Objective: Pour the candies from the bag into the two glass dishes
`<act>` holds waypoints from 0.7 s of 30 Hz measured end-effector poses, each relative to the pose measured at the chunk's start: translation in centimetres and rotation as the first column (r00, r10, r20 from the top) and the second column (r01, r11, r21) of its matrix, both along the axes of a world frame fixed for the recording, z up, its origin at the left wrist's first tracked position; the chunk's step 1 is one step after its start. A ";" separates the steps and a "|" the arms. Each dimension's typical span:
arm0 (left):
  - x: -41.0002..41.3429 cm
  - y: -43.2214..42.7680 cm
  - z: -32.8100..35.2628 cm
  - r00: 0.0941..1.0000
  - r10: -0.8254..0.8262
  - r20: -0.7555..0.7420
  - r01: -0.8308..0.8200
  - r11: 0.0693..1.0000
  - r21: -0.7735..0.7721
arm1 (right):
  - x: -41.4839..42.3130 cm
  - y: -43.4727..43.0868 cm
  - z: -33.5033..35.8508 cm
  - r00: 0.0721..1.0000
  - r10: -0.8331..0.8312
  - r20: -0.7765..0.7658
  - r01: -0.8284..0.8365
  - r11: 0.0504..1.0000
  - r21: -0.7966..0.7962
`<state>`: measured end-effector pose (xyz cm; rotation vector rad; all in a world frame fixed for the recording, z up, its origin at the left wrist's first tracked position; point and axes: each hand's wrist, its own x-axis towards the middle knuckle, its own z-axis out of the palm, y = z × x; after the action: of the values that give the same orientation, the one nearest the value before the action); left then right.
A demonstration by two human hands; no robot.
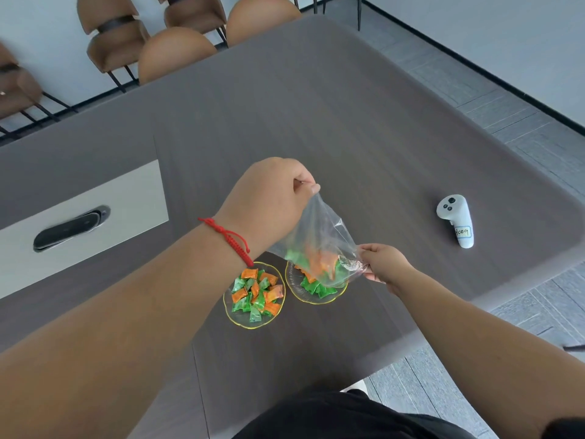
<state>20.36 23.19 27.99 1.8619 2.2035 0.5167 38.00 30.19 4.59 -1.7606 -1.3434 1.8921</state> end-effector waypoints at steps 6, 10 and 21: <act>-0.2 -0.2 0.9 0.999 0.031 -0.018 -0.030 0.999 0.044 | -0.2 0.1 0.4 1.000 0.004 -0.002 -0.004 1.000 0.011; -0.7 -0.3 1.2 0.997 0.067 -0.029 -0.066 0.996 0.053 | -0.2 0.3 0.7 1.000 0.019 0.006 -0.019 1.000 0.015; -3.4 -1.7 1.2 0.990 0.142 -0.001 -0.142 0.990 0.004 | -0.2 1.0 1.7 1.000 0.003 -0.005 -0.003 1.000 0.005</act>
<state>16.94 21.49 29.20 1.7162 2.3489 0.5451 37.84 31.21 6.30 -1.7511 -1.3487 1.8912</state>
